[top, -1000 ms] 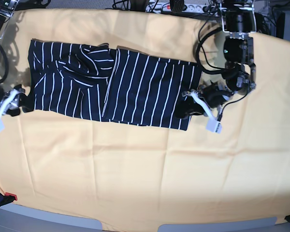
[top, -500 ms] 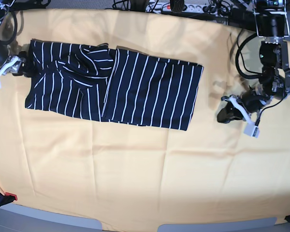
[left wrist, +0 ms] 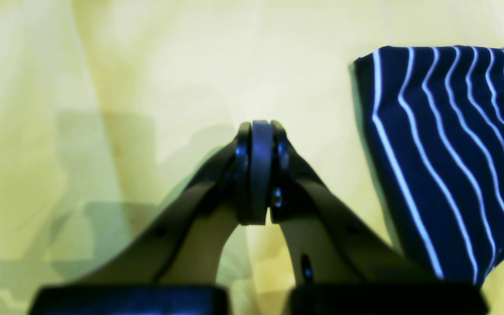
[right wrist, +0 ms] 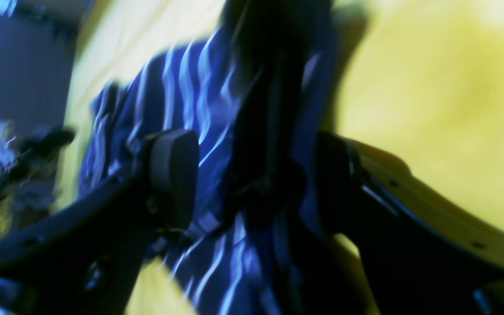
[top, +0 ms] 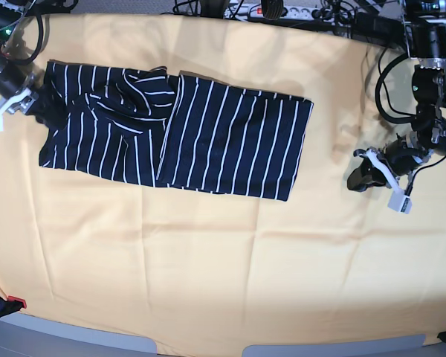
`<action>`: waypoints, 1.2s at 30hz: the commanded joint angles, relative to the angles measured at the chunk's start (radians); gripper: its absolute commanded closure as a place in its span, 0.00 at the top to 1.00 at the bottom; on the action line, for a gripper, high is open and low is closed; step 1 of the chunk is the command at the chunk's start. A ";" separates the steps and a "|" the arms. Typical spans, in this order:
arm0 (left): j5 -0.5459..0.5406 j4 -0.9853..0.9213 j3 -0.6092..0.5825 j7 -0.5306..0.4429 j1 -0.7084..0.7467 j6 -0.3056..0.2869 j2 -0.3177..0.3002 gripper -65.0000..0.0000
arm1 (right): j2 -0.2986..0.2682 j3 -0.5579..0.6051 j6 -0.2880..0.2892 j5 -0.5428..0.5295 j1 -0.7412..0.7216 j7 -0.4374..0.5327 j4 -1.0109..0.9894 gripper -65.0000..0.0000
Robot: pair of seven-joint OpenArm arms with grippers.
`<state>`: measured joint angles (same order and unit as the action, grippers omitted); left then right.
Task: Fold the T-shirt properly
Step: 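Grasp the folded bundle end with the right gripper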
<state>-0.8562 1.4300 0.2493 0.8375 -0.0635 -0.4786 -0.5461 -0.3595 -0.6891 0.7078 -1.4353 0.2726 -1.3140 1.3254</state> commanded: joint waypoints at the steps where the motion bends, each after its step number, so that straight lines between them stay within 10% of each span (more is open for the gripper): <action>1: -0.021 0.015 0.009 -0.018 -0.017 -0.006 -0.019 0.00 | -0.006 0.003 -0.010 0.015 0.013 -0.075 0.008 0.67; 10: -0.047 0.015 0.009 -0.017 -0.017 -0.006 -0.019 0.00 | -0.001 0.003 -0.010 -0.027 0.012 -0.078 0.010 0.64; 17: -0.048 0.015 0.009 0.000 -0.018 -0.006 -0.021 0.00 | -0.002 0.003 -0.010 -0.027 0.002 -0.045 0.010 0.00; 24: -0.129 0.016 0.040 0.005 -0.020 -0.030 -0.040 0.00 | -0.010 -0.017 -0.010 -0.016 -0.021 -0.082 0.140 0.00; 36: -0.129 0.016 0.069 0.008 -0.019 -0.029 -0.042 0.00 | -0.185 -0.152 -0.041 0.424 -0.020 0.010 0.460 0.00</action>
<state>-0.9646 1.4300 0.3088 0.8639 -0.0643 -0.5014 -0.5674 -0.5217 -0.8326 0.6693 -0.9962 0.2600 -1.3239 1.7714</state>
